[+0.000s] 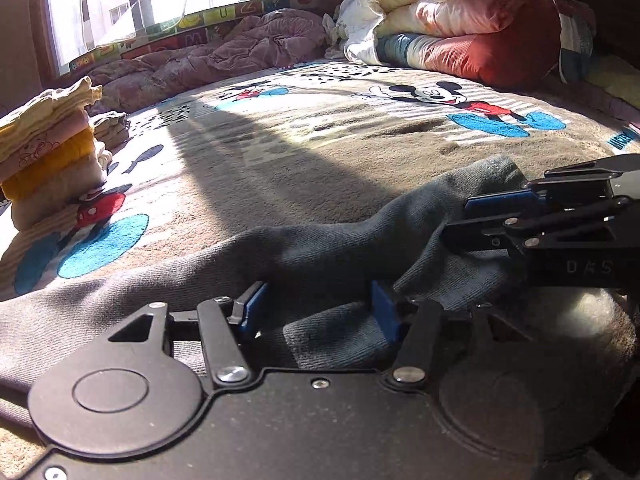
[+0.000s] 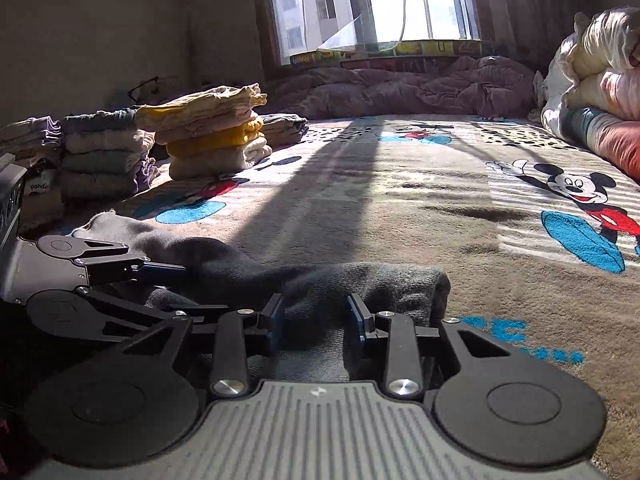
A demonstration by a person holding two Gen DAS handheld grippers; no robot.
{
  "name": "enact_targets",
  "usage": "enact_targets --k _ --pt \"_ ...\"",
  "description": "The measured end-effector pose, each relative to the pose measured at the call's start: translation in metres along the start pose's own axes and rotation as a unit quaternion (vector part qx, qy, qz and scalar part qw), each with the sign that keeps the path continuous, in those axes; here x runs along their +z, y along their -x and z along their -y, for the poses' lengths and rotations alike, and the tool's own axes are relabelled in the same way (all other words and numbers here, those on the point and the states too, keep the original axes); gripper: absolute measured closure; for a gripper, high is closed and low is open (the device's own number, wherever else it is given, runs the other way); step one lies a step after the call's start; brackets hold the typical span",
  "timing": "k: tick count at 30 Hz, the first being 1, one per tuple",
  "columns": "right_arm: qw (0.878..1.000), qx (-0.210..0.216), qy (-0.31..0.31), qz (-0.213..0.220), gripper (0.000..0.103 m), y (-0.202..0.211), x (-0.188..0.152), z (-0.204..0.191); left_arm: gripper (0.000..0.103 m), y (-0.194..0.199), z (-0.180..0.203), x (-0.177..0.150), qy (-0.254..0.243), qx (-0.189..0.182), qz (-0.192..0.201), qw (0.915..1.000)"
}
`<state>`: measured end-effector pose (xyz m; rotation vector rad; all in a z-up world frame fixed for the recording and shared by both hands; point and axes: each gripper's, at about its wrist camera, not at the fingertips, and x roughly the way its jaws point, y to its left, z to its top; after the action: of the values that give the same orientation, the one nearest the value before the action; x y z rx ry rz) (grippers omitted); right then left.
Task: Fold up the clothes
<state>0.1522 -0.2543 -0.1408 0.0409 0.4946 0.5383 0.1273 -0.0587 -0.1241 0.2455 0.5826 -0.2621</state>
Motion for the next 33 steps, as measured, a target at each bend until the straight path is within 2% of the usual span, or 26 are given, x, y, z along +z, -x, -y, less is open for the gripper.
enact_targets --k 1,3,4,5,7,8,10,11,15,18,19,20,22,23,27,29,30,32,33 --pt "1.000 -0.008 0.008 -0.005 0.070 -0.004 0.000 -0.003 0.049 0.010 -0.004 0.000 0.002 0.004 0.008 1.0000" --pt "1.000 -0.018 0.010 -0.007 0.072 -0.007 0.003 -0.005 0.049 0.030 -0.027 -0.003 0.038 0.034 0.034 0.9981" --pt "1.000 -0.021 0.009 -0.006 0.073 -0.008 0.005 -0.005 0.049 0.038 -0.049 -0.009 0.081 0.051 0.039 0.9946" --pt "1.000 -0.027 0.012 -0.009 0.074 -0.010 0.006 -0.006 0.053 0.044 -0.075 -0.019 0.138 0.064 0.041 0.9875" --pt "0.999 -0.040 0.013 -0.017 0.078 -0.014 0.008 -0.006 0.056 0.056 -0.127 -0.038 0.250 0.091 0.044 0.9631" --pt "0.999 -0.045 0.009 -0.020 0.078 -0.017 0.009 -0.005 0.058 0.062 -0.153 -0.047 0.304 0.103 0.045 0.9458" --pt "0.999 -0.041 -0.025 -0.020 0.079 -0.018 0.011 0.002 0.060 0.074 -0.205 -0.067 0.410 0.128 0.047 0.9017" --pt "0.998 -0.036 -0.041 -0.019 0.079 -0.018 0.010 0.007 0.060 0.076 -0.220 -0.074 0.443 0.130 0.050 0.8856" --pt "0.995 -0.014 -0.100 -0.013 0.081 -0.017 0.009 0.022 0.060 0.075 -0.244 -0.095 0.514 0.110 0.063 0.8482" --pt "0.994 -0.009 -0.111 -0.011 0.083 -0.017 0.007 0.026 0.061 0.074 -0.262 -0.110 0.565 0.094 0.072 0.8162" --pt "0.993 -0.007 -0.116 -0.009 0.083 -0.017 0.006 0.028 0.062 0.072 -0.266 -0.112 0.576 0.092 0.075 0.8091" --pt "0.992 -0.004 -0.123 -0.008 0.084 -0.017 0.005 0.030 0.068 0.072 -0.267 -0.113 0.578 0.093 0.076 0.8069" --pt "0.991 0.001 -0.136 -0.005 0.087 -0.017 0.004 0.034 0.094 0.073 -0.268 -0.112 0.581 0.094 0.078 0.8049" --pt "0.990 0.003 -0.143 -0.004 0.088 -0.017 0.003 0.037 0.101 0.076 -0.266 -0.110 0.579 0.098 0.081 0.8053" --pt "0.984 0.007 -0.179 -0.001 0.103 -0.018 0.001 0.049 0.101 0.103 -0.254 -0.103 0.556 0.118 0.109 0.8157" --pt "0.981 0.009 -0.195 0.000 0.103 -0.019 0.000 0.054 0.101 0.098 -0.251 -0.106 0.536 0.132 0.094 0.8287" --pt "0.980 0.009 -0.197 -0.001 0.103 -0.020 0.000 0.055 0.101 0.093 -0.249 -0.110 0.530 0.137 0.084 0.8325" --pt "0.981 0.008 -0.193 -0.003 0.103 -0.021 0.001 0.054 0.100 0.087 -0.249 -0.120 0.538 0.141 0.076 0.8274" --pt "0.981 0.007 -0.192 -0.003 0.103 -0.021 0.001 0.054 0.100 0.088 -0.248 -0.120 0.537 0.143 0.079 0.8277"
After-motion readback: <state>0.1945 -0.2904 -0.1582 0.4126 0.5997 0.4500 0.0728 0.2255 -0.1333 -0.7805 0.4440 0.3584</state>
